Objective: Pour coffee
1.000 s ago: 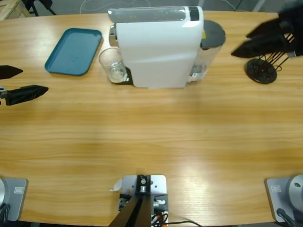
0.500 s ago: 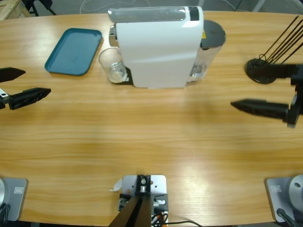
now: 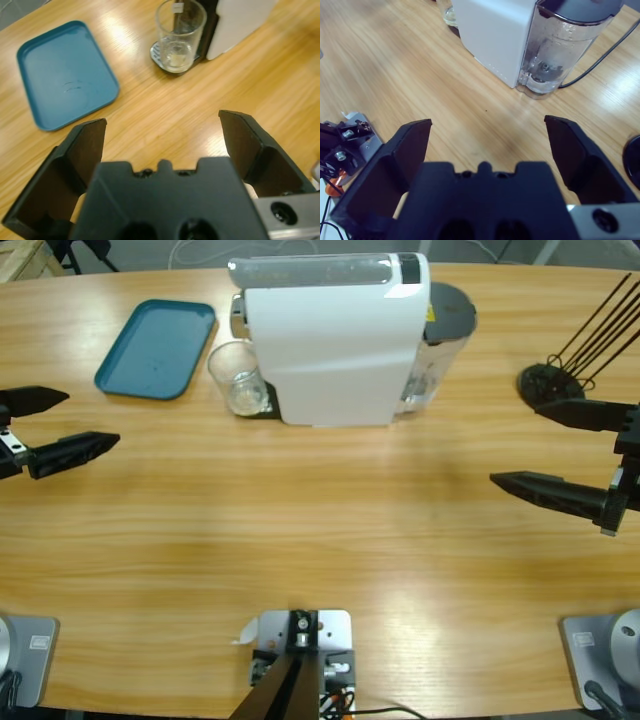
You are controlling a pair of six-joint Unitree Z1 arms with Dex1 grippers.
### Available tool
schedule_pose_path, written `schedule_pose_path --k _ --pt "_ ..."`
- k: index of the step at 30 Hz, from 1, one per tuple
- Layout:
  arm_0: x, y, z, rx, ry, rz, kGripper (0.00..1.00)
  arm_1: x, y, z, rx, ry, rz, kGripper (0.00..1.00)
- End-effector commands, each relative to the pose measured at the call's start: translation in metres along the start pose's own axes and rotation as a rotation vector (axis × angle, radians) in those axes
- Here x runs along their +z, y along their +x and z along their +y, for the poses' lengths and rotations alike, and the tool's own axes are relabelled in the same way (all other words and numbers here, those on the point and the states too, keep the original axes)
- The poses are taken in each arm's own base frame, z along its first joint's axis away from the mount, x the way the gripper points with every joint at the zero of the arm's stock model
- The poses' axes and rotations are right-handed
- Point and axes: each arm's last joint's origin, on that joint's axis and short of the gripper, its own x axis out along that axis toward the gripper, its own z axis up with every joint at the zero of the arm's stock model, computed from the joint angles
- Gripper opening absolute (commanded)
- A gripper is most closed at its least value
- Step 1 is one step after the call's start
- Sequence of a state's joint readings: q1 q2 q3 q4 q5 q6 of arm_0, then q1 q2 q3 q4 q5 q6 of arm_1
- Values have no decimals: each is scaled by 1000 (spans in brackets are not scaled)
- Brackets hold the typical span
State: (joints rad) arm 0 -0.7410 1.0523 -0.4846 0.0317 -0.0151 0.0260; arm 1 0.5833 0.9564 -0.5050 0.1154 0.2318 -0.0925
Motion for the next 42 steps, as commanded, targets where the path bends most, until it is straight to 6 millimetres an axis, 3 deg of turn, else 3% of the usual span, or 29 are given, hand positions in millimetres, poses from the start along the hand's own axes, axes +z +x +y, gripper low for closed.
schedule_pose_path --k 1,42 --pt "-10 9 -9 -111 36 46 996 -12 6 0 -2 13 44 1000" --pt "-14 4 -5 -36 48 25 991 -13 9 0 -3 16 54 1000"
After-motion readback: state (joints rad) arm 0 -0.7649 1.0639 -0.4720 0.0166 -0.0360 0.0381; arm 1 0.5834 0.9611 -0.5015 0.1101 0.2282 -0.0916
